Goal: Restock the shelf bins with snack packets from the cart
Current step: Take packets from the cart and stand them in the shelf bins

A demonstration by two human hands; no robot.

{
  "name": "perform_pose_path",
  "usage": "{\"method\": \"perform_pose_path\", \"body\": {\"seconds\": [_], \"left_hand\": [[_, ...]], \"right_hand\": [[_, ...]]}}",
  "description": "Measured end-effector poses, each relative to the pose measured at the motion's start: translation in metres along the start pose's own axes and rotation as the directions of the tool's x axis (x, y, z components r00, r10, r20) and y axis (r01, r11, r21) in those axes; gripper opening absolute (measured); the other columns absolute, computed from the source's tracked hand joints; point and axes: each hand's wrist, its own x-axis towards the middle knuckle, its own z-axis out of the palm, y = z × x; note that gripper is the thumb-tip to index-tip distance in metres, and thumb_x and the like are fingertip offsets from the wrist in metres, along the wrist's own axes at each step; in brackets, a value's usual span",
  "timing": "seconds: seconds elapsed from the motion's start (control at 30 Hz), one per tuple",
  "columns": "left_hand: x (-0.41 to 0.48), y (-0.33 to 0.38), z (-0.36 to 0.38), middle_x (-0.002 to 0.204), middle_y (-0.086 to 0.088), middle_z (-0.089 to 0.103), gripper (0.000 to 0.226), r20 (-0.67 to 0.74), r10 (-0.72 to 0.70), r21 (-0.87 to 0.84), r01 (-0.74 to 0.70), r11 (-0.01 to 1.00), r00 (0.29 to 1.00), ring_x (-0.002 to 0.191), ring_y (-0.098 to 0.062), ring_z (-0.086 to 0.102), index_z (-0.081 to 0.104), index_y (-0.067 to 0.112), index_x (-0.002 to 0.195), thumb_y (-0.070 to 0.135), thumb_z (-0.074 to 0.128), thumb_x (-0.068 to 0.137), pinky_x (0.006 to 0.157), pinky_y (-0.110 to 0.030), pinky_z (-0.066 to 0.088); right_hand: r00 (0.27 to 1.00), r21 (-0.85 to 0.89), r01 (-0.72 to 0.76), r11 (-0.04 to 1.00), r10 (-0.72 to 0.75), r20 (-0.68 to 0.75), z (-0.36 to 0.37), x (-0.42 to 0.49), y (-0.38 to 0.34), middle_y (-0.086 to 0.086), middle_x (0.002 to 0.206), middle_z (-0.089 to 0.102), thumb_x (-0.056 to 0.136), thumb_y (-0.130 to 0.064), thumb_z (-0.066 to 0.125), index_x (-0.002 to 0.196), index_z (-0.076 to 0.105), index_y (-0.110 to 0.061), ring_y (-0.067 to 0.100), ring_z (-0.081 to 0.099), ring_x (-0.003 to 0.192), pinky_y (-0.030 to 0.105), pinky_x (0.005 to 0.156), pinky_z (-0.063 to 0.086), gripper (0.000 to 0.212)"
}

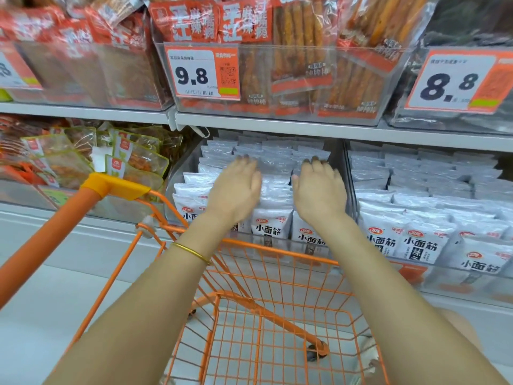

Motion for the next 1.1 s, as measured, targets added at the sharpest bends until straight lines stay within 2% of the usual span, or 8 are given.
{"method": "perform_pose_path", "body": {"seconds": [0.07,0.2,0.3,0.37,0.43,0.6,0.77,1.1], "left_hand": [[0.005,-0.023,-0.01,0.151,-0.016,0.028,0.055,-0.002,-0.081,0.088,0.081,0.993,0.997,0.141,-0.025,0.02,0.03,0.004,0.144,0.03,0.015,0.098,0.114,-0.034,0.015],[0.0,-0.047,-0.008,0.156,-0.012,0.013,0.052,0.261,-0.159,0.199,0.109,0.974,0.952,0.144,-0.021,0.01,0.014,0.007,0.148,0.028,0.016,0.101,0.117,-0.037,0.011],[0.004,-0.049,-0.017,0.155,-0.013,0.017,0.051,0.18,-0.146,0.045,0.14,0.989,0.973,0.143,-0.022,0.014,0.018,0.006,0.148,0.026,0.017,0.1,0.116,-0.035,0.014],[0.011,-0.054,-0.023,0.152,-0.016,0.025,0.058,0.111,-0.141,0.087,0.132,0.987,0.984,0.14,-0.026,0.023,0.027,0.004,0.145,0.03,0.013,0.094,0.112,-0.039,0.021],[0.013,-0.058,-0.022,0.153,-0.014,0.025,0.054,0.208,-0.156,0.169,0.121,0.978,0.966,0.14,-0.025,0.023,0.029,0.006,0.144,0.028,0.014,0.097,0.111,-0.039,0.021],[0.012,-0.069,-0.017,0.154,-0.012,0.022,0.05,0.195,-0.206,0.225,0.161,0.961,0.959,0.141,-0.023,0.021,0.027,0.007,0.145,0.026,0.021,0.099,0.114,-0.04,0.019],[0.023,-0.07,-0.014,0.148,-0.015,0.032,0.048,0.133,-0.186,0.25,0.148,0.957,0.974,0.136,-0.027,0.03,0.035,0.006,0.14,0.024,0.026,0.095,0.111,-0.042,0.023],[0.038,-0.079,-0.011,0.156,-0.013,0.014,0.055,0.184,-0.191,0.267,0.138,0.954,0.964,0.143,-0.025,0.014,0.016,0.008,0.148,0.028,0.024,0.097,0.115,-0.037,0.014]], "right_hand": [[0.992,0.078,0.122,0.989,-0.119,-0.039,-0.004,0.003,-0.017,0.011,0.143,0.04,0.101,-0.029,0.03,0.134,0.041,-0.007,0.027,0.036,0.132,0.039,0.108,0.028,0.042],[0.946,0.087,0.248,0.965,-0.26,0.191,0.01,0.004,-0.046,0.01,0.155,0.022,0.101,-0.037,0.027,0.145,0.028,-0.008,0.025,0.02,0.142,0.04,0.115,0.017,0.052],[0.946,0.01,0.244,0.97,-0.241,0.217,0.012,0.006,-0.048,0.006,0.157,0.017,0.101,-0.036,0.024,0.146,0.026,-0.011,0.022,0.016,0.144,0.043,0.117,0.013,0.052],[0.939,0.015,0.315,0.949,-0.314,0.14,0.01,0.011,-0.055,0.003,0.156,0.021,0.101,-0.035,0.026,0.147,0.024,-0.016,0.023,0.018,0.143,0.044,0.117,0.014,0.05],[0.903,0.046,0.389,0.92,-0.39,0.18,0.011,0.014,-0.065,0.001,0.156,0.023,0.101,-0.036,0.026,0.148,0.022,-0.019,0.023,0.018,0.143,0.044,0.116,0.014,0.05],[0.898,0.049,0.329,0.943,-0.328,0.294,0.019,0.014,-0.068,0.003,0.155,0.027,0.101,-0.037,0.024,0.149,0.02,-0.016,0.022,0.015,0.145,0.045,0.118,0.011,0.053],[0.915,0.062,0.327,0.943,-0.333,0.226,0.011,0.025,-0.074,0.006,0.141,0.046,0.1,-0.035,0.029,0.133,0.042,-0.015,0.026,0.035,0.133,0.044,0.109,0.025,0.041],[0.914,-0.023,0.314,0.949,-0.296,0.277,0.024,0.039,-0.081,0.006,0.148,0.036,0.099,-0.043,0.024,0.141,0.034,-0.014,0.025,0.022,0.14,0.048,0.114,0.017,0.052]]}}
